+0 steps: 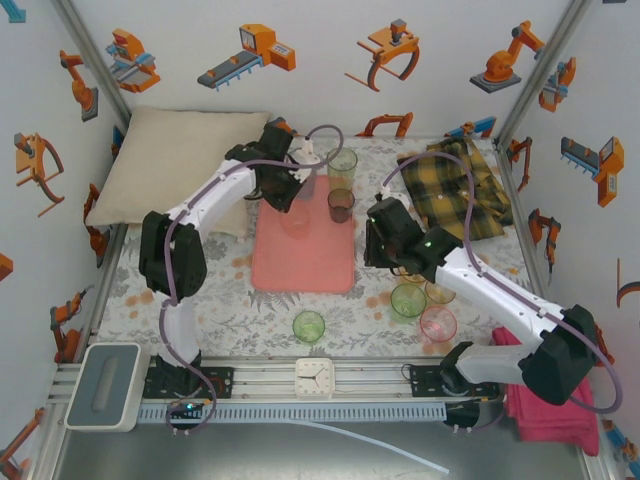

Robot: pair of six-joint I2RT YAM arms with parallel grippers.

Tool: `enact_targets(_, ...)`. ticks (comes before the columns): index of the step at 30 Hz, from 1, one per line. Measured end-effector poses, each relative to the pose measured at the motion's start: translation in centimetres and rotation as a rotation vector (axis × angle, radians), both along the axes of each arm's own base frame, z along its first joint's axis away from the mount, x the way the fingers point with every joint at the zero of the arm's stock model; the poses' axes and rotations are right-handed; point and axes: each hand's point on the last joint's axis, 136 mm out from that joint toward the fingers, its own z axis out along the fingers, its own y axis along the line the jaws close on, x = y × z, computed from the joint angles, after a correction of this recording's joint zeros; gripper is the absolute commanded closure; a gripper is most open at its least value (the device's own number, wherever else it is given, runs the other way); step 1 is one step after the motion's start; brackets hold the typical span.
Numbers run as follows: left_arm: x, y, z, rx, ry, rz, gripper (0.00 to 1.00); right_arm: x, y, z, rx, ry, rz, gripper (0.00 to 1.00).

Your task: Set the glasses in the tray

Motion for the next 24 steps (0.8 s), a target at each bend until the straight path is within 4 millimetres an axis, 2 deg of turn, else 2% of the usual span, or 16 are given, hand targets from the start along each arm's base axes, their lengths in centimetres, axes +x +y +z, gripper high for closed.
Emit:
enact_targets(14,3.1,-1.6,-1.2,-0.009,-0.004,0.027,0.88,0.0,-0.5,-0.6,-0.009,0.011,-0.011,0.63)
enact_targets(24,3.7,-1.5,-2.1,0.018,-0.002,0.04,0.87,0.0,-0.7,-0.9,-0.012,0.018,-0.014,0.63)
